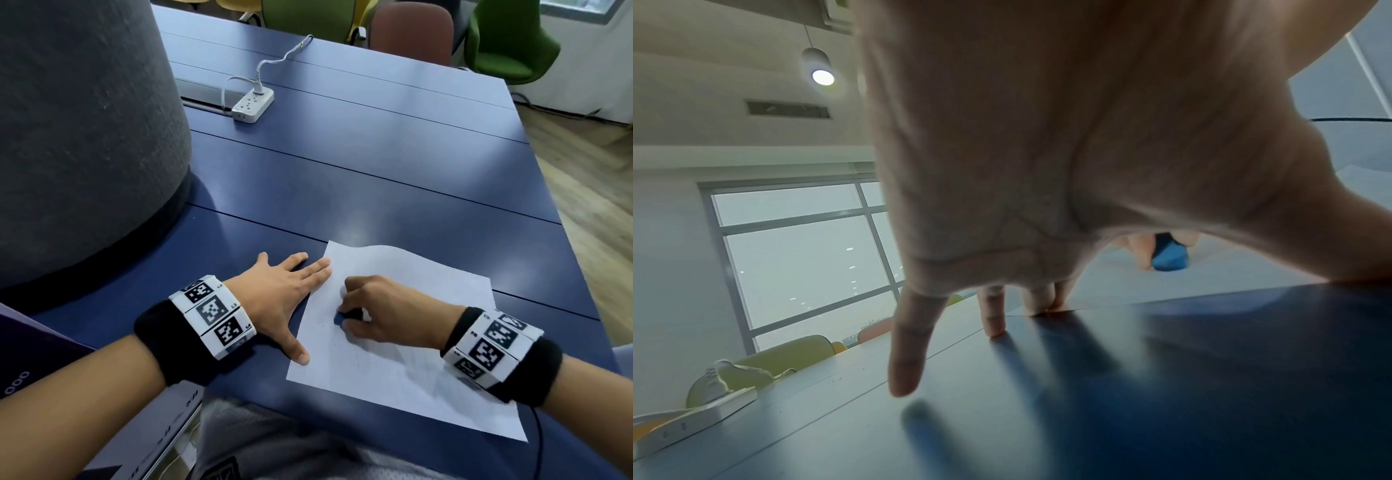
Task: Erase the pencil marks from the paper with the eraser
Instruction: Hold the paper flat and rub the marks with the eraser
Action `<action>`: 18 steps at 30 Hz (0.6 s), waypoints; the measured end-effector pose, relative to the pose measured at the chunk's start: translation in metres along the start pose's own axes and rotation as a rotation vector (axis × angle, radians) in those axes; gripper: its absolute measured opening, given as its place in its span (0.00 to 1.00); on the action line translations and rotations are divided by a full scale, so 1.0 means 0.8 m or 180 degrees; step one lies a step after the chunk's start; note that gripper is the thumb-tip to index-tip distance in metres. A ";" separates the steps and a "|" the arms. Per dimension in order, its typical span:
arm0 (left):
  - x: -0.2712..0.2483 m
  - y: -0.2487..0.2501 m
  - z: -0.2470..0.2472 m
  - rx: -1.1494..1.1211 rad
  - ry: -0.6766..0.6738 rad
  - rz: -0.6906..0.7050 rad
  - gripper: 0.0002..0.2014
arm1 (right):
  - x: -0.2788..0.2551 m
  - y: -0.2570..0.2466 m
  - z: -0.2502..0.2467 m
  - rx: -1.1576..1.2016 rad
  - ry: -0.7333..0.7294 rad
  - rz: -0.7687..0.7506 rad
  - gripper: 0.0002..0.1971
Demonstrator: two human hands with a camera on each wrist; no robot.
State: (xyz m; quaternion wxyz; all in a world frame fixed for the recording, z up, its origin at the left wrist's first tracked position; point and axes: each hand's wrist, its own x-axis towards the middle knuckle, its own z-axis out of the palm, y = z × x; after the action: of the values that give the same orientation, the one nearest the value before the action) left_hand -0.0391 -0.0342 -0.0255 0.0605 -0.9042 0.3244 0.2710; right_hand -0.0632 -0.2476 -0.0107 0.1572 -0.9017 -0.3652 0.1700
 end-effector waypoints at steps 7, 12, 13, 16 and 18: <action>0.001 0.001 -0.001 0.0078 0.0016 -0.0003 0.69 | 0.001 -0.007 0.001 -0.0017 -0.0241 -0.0037 0.09; -0.001 0.000 -0.001 0.0118 0.0064 0.0012 0.69 | 0.038 0.037 -0.023 -0.0232 0.0199 0.0373 0.12; -0.001 0.000 -0.001 0.0109 0.0074 0.0013 0.69 | 0.043 0.041 -0.027 -0.0223 0.0269 0.0456 0.13; -0.001 -0.001 0.000 0.0004 0.0064 0.0000 0.69 | 0.041 0.037 -0.022 -0.0167 0.0286 0.0380 0.12; -0.001 0.001 0.000 -0.0041 0.0055 0.0009 0.69 | 0.027 0.020 -0.009 -0.0133 0.0073 0.0142 0.11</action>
State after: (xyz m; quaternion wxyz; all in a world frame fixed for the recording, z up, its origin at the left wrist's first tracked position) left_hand -0.0399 -0.0342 -0.0247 0.0515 -0.9064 0.3245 0.2654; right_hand -0.0358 -0.2444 -0.0151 0.1386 -0.9146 -0.3466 0.1554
